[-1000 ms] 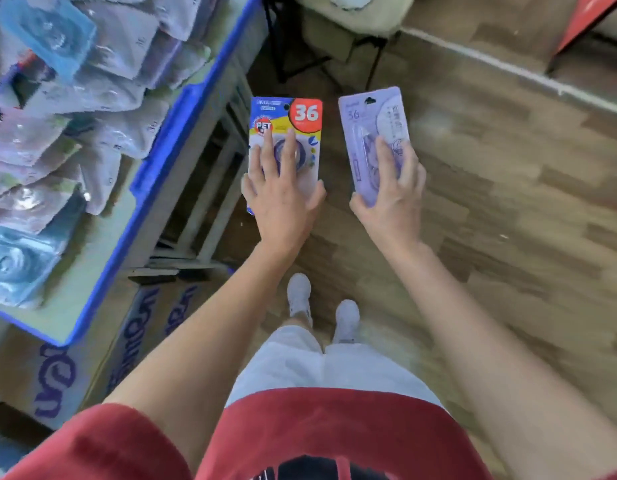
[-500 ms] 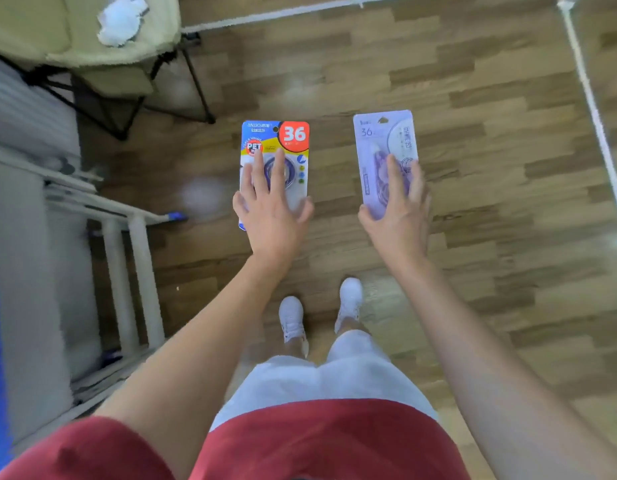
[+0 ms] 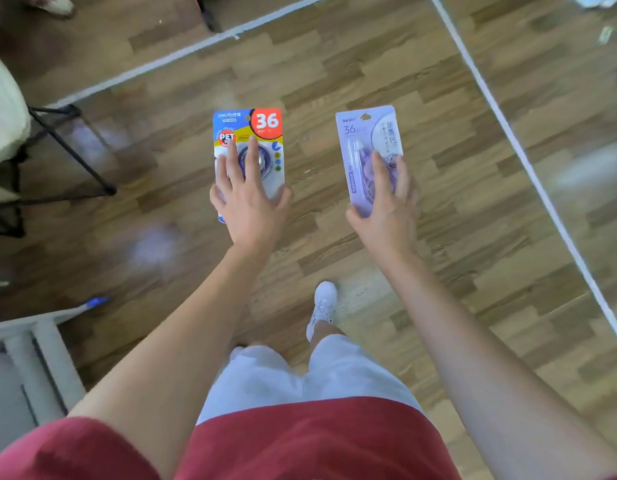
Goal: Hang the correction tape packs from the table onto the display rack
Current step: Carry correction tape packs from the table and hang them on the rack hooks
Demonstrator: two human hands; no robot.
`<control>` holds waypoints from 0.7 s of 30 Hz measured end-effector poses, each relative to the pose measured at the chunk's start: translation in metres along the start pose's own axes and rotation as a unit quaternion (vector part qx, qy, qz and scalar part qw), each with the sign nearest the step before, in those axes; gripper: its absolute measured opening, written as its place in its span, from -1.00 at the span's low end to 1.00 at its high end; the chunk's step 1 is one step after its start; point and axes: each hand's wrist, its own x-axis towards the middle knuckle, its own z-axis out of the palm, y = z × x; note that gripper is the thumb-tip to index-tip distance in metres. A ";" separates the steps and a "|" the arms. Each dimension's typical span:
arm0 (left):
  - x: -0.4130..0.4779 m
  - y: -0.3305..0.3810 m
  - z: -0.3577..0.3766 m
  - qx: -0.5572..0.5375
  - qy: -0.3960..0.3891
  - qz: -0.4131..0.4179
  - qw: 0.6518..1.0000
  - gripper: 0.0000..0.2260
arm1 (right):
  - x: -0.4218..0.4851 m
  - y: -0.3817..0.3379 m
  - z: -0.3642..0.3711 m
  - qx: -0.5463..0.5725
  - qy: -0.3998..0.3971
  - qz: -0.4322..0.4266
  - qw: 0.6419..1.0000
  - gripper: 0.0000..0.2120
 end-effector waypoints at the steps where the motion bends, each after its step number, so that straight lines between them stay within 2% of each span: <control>1: 0.011 0.017 0.006 -0.005 0.003 0.004 1.000 -0.34 | 0.016 0.008 -0.009 -0.003 0.002 -0.003 1.000 -0.27; 12: 0.161 0.144 0.063 -0.016 -0.007 0.065 0.998 -0.34 | 0.200 0.041 -0.058 -0.004 0.044 0.018 0.999 -0.29; 21: 0.334 0.230 0.072 -0.025 0.020 0.101 0.994 -0.33 | 0.384 0.020 -0.094 0.009 0.107 0.017 0.994 -0.29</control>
